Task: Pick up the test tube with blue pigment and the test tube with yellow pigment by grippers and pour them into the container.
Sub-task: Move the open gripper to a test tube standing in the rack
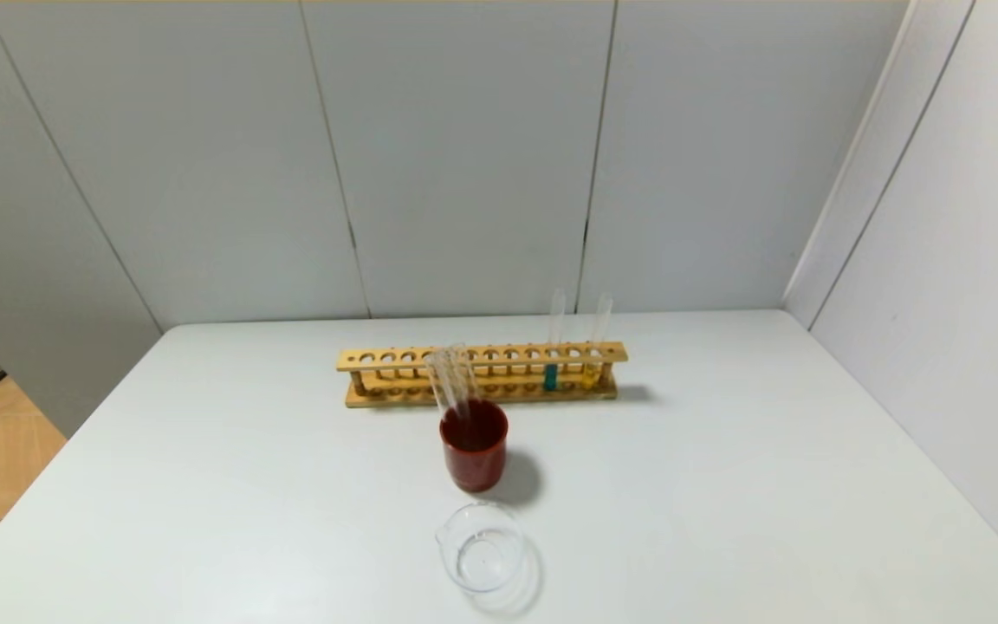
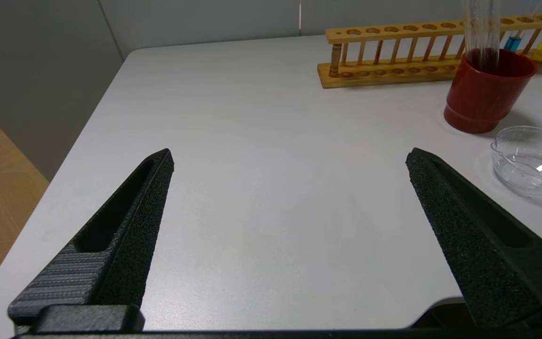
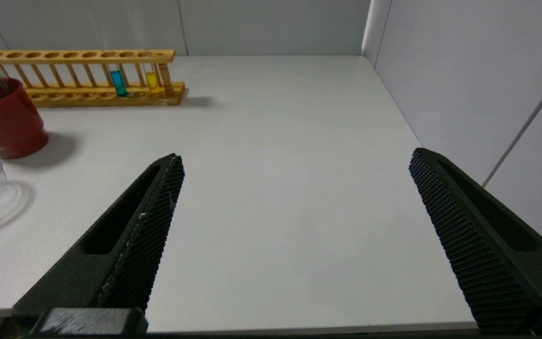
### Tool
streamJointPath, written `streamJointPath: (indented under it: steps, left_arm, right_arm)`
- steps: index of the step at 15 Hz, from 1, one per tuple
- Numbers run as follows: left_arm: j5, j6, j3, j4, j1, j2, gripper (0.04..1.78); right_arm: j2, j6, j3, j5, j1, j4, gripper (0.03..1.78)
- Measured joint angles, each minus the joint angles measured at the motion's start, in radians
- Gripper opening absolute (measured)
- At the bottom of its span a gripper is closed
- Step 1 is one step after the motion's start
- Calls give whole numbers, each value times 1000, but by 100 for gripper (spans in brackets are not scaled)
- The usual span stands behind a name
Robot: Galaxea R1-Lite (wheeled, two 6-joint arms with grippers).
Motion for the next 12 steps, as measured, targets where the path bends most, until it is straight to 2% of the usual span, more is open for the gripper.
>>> streamJointPath:
  steps: [9,12]
  left_arm:
    - [0,0,0,0,0,0,175]
    - [0,0,0,0,0,0,175]
  right_arm:
    - [0,-28,0,9,2,-2,175]
    - [0,-38,-22,27,2,-1,175]
